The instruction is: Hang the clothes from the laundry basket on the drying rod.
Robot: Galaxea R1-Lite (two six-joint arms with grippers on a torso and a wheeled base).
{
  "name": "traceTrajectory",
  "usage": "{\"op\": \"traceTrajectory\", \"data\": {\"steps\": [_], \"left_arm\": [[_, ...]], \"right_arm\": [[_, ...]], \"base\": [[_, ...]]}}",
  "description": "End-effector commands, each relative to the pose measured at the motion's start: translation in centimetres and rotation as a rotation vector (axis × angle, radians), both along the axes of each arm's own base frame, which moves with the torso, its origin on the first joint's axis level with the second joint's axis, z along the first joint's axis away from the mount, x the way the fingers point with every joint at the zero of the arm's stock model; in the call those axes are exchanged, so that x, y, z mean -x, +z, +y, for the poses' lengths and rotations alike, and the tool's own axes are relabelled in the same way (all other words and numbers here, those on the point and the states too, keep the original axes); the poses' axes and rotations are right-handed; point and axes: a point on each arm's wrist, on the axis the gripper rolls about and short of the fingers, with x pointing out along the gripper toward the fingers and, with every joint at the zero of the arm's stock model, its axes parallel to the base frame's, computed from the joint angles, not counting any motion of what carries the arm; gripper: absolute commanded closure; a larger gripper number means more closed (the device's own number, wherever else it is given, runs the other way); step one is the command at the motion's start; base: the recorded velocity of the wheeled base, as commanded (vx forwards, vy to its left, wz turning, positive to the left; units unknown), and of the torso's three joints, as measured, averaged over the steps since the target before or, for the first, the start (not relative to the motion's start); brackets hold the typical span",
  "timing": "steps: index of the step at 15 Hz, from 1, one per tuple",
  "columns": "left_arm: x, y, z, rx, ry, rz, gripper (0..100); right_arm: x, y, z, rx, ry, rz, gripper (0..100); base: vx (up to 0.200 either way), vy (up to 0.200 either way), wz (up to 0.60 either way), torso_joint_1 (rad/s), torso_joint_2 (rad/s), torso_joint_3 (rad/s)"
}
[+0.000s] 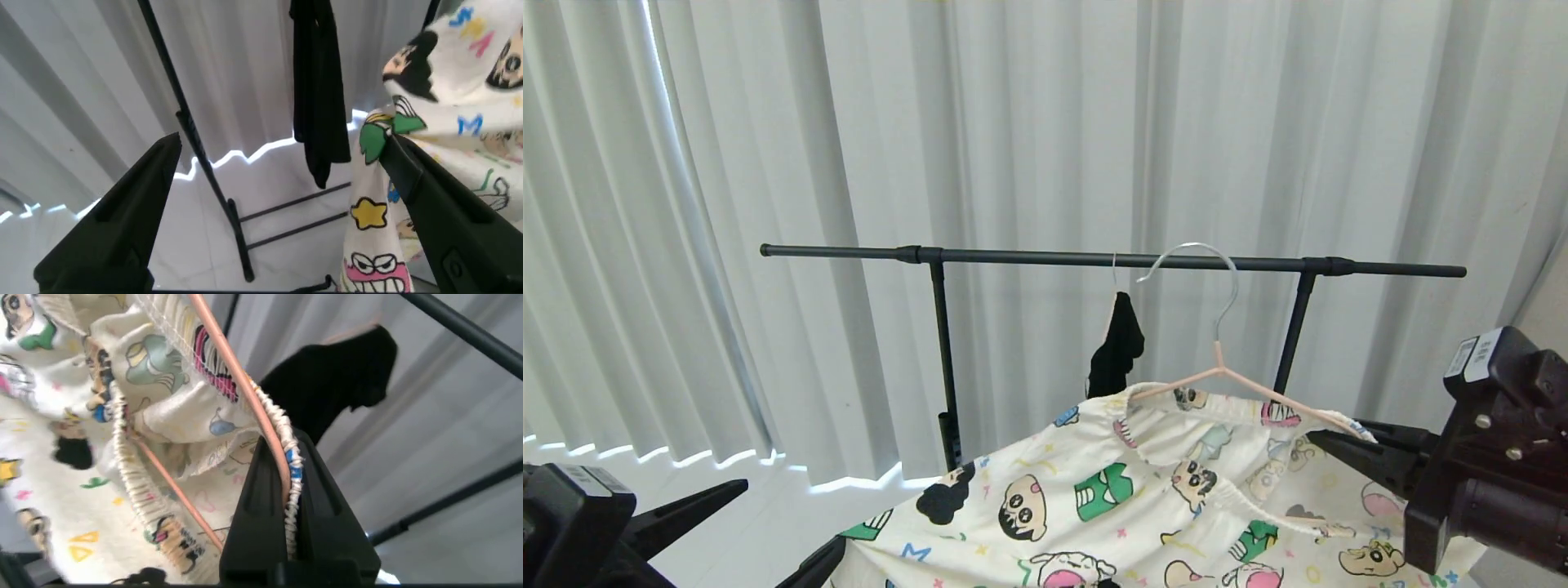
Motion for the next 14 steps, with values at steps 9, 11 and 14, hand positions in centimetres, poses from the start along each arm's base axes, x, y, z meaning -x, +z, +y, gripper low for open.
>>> {"op": "traceTrajectory", "data": {"steps": [9, 11, 14], "left_arm": [[-2.6, 3.3, -1.7, 0.017, -0.099, -0.050, 0], [-3.3, 2.8, -1.9, -0.053, -0.080, -0.035, 0], [-4.1, 2.1, -2.1, -0.143, 0.039, -0.011, 0]], "right_arm": [[-1.6, 0.0, -4.6, -0.045, -0.301, 0.006, 100], [-1.2, -0.5, -6.1, -0.046, -0.385, 0.010, 100], [-0.9, -1.6, -8.3, -0.033, -0.529, 0.029, 100]], "base": [[0.000, 0.000, 0.00, 0.000, 0.00, 0.000], [0.000, 0.000, 0.00, 0.000, 0.00, 0.000], [0.000, 0.000, 0.00, 0.000, 0.00, 0.000]]}}
